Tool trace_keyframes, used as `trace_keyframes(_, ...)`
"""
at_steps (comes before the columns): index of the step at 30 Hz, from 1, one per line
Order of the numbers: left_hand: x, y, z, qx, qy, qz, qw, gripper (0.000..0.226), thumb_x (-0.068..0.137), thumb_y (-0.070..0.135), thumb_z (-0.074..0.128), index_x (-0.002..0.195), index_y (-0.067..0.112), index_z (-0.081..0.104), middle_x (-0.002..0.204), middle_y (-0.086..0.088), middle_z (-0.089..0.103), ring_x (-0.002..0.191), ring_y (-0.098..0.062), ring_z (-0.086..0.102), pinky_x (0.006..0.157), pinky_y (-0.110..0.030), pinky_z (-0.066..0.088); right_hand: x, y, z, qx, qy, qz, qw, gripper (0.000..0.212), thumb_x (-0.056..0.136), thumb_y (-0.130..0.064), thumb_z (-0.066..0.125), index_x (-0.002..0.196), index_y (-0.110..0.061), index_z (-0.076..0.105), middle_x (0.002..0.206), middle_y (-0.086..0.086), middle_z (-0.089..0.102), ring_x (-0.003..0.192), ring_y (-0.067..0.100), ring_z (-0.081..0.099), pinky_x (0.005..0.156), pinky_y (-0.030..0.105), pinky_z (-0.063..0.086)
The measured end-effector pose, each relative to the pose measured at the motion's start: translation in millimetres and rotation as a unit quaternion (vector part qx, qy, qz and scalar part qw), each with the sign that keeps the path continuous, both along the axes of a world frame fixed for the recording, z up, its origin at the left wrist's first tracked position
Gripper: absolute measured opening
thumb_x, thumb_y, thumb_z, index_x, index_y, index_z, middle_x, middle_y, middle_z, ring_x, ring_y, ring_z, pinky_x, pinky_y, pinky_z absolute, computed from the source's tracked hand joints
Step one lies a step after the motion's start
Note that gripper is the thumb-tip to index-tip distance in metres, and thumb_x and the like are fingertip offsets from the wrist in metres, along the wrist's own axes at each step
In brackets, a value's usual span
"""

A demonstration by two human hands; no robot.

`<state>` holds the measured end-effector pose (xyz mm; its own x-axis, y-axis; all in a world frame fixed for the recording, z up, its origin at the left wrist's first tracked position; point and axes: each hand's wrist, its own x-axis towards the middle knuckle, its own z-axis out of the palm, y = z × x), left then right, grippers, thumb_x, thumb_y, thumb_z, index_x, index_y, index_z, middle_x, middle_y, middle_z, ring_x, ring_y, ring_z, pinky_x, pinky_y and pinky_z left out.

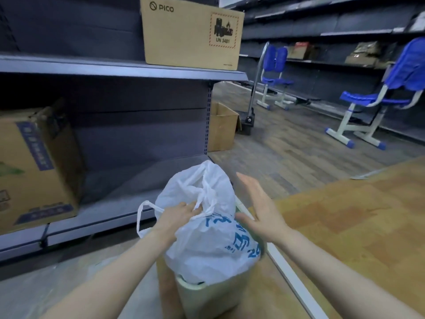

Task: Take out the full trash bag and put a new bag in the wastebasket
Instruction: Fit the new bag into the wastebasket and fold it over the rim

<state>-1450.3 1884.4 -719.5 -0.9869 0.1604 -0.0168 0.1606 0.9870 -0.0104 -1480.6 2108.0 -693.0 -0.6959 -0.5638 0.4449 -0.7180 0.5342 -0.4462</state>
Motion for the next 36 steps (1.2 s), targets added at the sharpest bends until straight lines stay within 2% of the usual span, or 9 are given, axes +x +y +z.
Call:
trace_keyframes(3, 0.8, 5.6, 9.1, 0.0, 0.011, 0.002, 1.0, 0.04, 0.096, 0.026, 0.042, 0.135, 0.022, 0.036, 0.089, 0.004, 0.048, 0.086, -0.023, 0.05, 0.058, -0.03, 0.036, 14.9, -18.8, -8.4, 0.199, 0.054, 0.103, 0.973, 0.105, 0.069, -0.077, 0.05, 0.142, -0.047, -0.019, 0.158, -0.002, -0.016, 0.148, 0.021, -0.007, 0.113, 0.034, 0.022)
trace_keyframes(6, 6.2, -0.2, 4.2, -0.012, 0.018, -0.012, 1.0, 0.057, 0.09, 0.012, 0.045, 0.143, 0.024, 0.027, 0.126, -0.003, 0.051, 0.102, -0.026, 0.055, 0.064, -0.032, 0.038, 25.0, -32.3, -39.2, 0.353, 0.064, 0.072, 0.931, 0.103, 0.085, -0.04, 0.058, 0.129, -0.054, -0.034, 0.147, -0.004, -0.038, 0.146, 0.03, -0.012, 0.097, 0.04, 0.042)
trace_keyframes(11, 20.4, -17.5, 1.5, 0.085, -0.033, -0.034, 0.995, 0.063, 0.091, 0.042, 0.05, 0.147, 0.032, 0.023, 0.149, 0.006, 0.034, 0.119, -0.02, 0.05, 0.09, -0.033, 0.045, 19.0, -26.3, -46.3, 0.514, 0.0, -0.02, 0.858, 0.052, 0.096, -0.036, 0.046, 0.141, -0.013, 0.037, 0.158, 0.004, -0.018, 0.147, 0.023, -0.002, 0.101, 0.045, 0.038)
trace_keyframes(16, 25.1, -23.8, 0.7, 0.196, -0.056, -0.011, 0.979, 0.061, 0.092, 0.044, 0.051, 0.147, 0.03, 0.027, 0.151, 0.006, 0.032, 0.131, -0.018, 0.041, 0.1, -0.03, 0.037, 11.3, -28.3, -29.4, 0.355, -0.186, 0.01, 0.916, 0.068, 0.082, -0.024, 0.049, 0.146, -0.023, 0.027, 0.159, -0.001, 0.003, 0.147, 0.017, 0.005, 0.114, 0.039, 0.023)
trace_keyframes(20, 22.3, -31.1, -1.9, 0.334, -0.046, 0.023, 0.941, 0.066, 0.09, 0.005, 0.049, 0.147, 0.026, 0.026, 0.154, 0.009, 0.025, 0.131, -0.022, 0.039, 0.088, -0.014, 0.037, 11.9, -35.5, -6.8, 0.138, -0.018, 0.032, 0.99, 0.06, 0.083, -0.032, 0.027, 0.14, -0.018, 0.038, 0.148, 0.0, 0.037, 0.142, 0.016, 0.023, 0.119, 0.038, 0.014)
trace_keyframes(24, 21.7, -29.2, 2.5, 0.424, -0.042, 0.026, 0.904, 0.072, 0.083, -0.01, 0.045, 0.145, 0.024, 0.032, 0.153, 0.011, 0.026, 0.142, -0.006, 0.021, 0.099, -0.011, 0.023, 25.9, -54.8, -13.8, 0.3, -0.005, 0.079, 0.95, 0.066, 0.091, -0.058, 0.028, 0.146, -0.022, 0.025, 0.143, 0.0, 0.045, 0.136, 0.017, 0.036, 0.117, 0.034, 0.01)
trace_keyframes(28, 19.5, -37.1, 2.6, 0.418, -0.037, 0.029, 0.907, 0.077, 0.072, -0.017, 0.028, 0.133, 0.026, 0.05, 0.15, 0.005, 0.035, 0.141, -0.01, 0.025, 0.103, -0.019, 0.028, 23.6, -45.0, -19.8, 0.334, 0.038, 0.083, 0.938, 0.044, 0.097, -0.043, 0.03, 0.134, -0.025, 0.045, 0.109, 0.002, 0.066, 0.096, 0.026, 0.06, 0.084, 0.034, 0.041)
trace_keyframes(32, 20.2, -48.4, 8.6, 0.443, 0.009, 0.078, 0.893, 0.068, 0.074, -0.018, 0.024, 0.122, 0.015, 0.06, 0.145, 0.001, 0.044, 0.132, -0.021, 0.04, 0.099, -0.041, 0.043, 13.2, -14.9, -8.6, 0.252, 0.124, 0.032, 0.959, 0.044, 0.087, -0.027, 0.033, 0.122, -0.02, 0.057, 0.092, 0.003, 0.07, 0.078, 0.031, 0.062, 0.056, 0.029, 0.036)
trace_keyframes(36, 22.9, -57.7, 12.1, 0.365, 0.03, 0.08, 0.927, 0.067, 0.074, -0.018, 0.025, 0.122, 0.012, 0.061, 0.142, 0.0, 0.048, 0.137, -0.017, 0.035, 0.106, -0.024, 0.03, 10.3, 32.8, -4.6, 0.183, 0.219, -0.005, 0.958, 0.051, 0.095, -0.048, 0.027, 0.117, -0.018, 0.061, 0.073, 0.004, 0.07, 0.052, 0.027, 0.062, 0.042, 0.024, 0.037)
